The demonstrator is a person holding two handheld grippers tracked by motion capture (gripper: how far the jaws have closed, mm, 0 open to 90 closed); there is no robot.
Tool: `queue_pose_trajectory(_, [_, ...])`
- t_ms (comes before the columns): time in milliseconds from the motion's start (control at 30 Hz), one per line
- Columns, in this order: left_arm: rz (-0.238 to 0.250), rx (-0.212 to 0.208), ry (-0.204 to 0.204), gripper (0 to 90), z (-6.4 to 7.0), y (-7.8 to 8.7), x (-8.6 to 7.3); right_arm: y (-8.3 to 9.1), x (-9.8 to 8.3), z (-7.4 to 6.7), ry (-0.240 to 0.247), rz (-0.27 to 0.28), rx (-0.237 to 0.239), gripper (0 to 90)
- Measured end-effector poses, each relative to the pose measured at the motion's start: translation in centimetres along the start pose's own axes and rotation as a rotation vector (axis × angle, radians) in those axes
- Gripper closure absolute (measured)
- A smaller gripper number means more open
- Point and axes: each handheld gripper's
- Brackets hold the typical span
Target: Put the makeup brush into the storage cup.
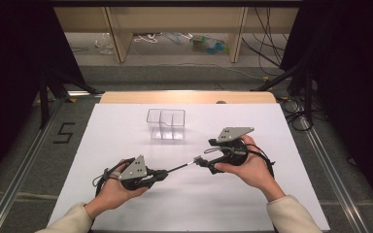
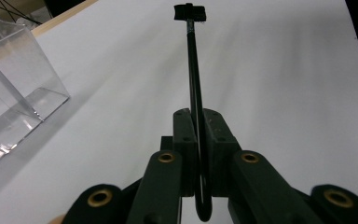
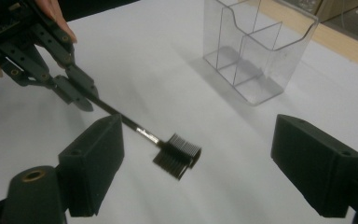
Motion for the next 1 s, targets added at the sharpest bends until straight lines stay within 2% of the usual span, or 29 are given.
queue_pose_trajectory(33, [-0.007,0.007,-0.009,84.7,-0.1,0.1,0.0,0.0,-0.2,0.0,0.000,-0.002,-0.008,17.7])
queue_pose_trajectory(67, [0.006,0.009,0.006,84.7,-0.1,0.1,0.0,-0.1,-0.4,-0.1,0.006,0.005,-0.021,17.7])
queue_pose_trajectory(200, [0.012,0.009,0.016,84.7,-0.2,0.1,0.0,-0.1,-1.1,-0.1,-0.019,0.030,-0.016,17.6])
queue_pose_trajectory(333, [0.029,0.025,0.023,84.7,-0.3,0.3,0.0,0.0,-1.5,-0.3,-0.053,0.074,-0.041,17.7])
queue_pose_trajectory(367, [0.031,0.028,0.008,84.7,-0.4,0.3,0.1,0.0,-1.6,-0.3,-0.066,0.090,-0.049,17.5])
queue_pose_trajectory(400, [0.037,0.026,0.034,84.7,-0.4,0.3,0.0,0.1,-1.7,-0.3,-0.078,0.087,-0.045,17.5])
queue_pose_trajectory(467, [0.044,0.042,0.039,84.7,-0.4,0.4,0.0,0.1,-2.0,-0.3,-0.088,0.105,-0.056,17.5])
queue_pose_trajectory(533, [0.051,0.052,0.026,84.7,-0.6,0.5,0.1,0.1,-2.2,-0.3,-0.112,0.117,-0.050,17.6])
queue_pose_trajectory(567, [0.055,0.060,0.048,84.7,-0.5,0.5,0.1,0.1,-2.4,-0.3,-0.126,0.136,-0.057,17.8])
queue_pose_trajectory(633, [0.059,0.061,0.048,84.7,-0.5,0.4,0.1,-0.3,-2.8,-0.5,-0.165,0.169,-0.039,18.0])
queue_pose_trajectory(667, [0.059,0.065,0.048,84.7,-0.5,0.4,0.1,-0.4,-3.0,-0.5,-0.163,0.179,-0.047,18.0])
queue_pose_trajectory(700, [0.060,0.071,0.045,84.7,-0.5,0.4,0.1,-0.5,-3.1,-0.7,-0.178,0.168,-0.043,18.0])
queue_pose_trajectory(767, [0.066,0.078,0.047,84.7,-0.4,0.4,0.2,-1.0,-3.4,-0.8,-0.188,0.184,-0.038,18.2])
queue_pose_trajectory(833, [0.072,0.083,0.030,84.7,-0.4,0.3,0.3,-1.1,-3.5,-1.1,-0.206,0.161,-0.028,18.3])
queue_pose_trajectory(900, [0.076,0.084,0.049,84.7,-0.2,0.2,0.3,-1.4,-3.5,-1.2,-0.207,0.182,-0.016,18.3])
queue_pose_trajectory(1000, [0.082,0.093,0.033,84.7,-0.2,0.1,0.4,-1.6,-3.5,-1.4,-0.239,0.195,0.003,19.1])
Point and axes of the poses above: each handheld gripper's, and its own axes: y roughly backward along the jaws, x roughly out of its top, z roughly to its right, and after that the axes turned 1 degree about -x, right-handed
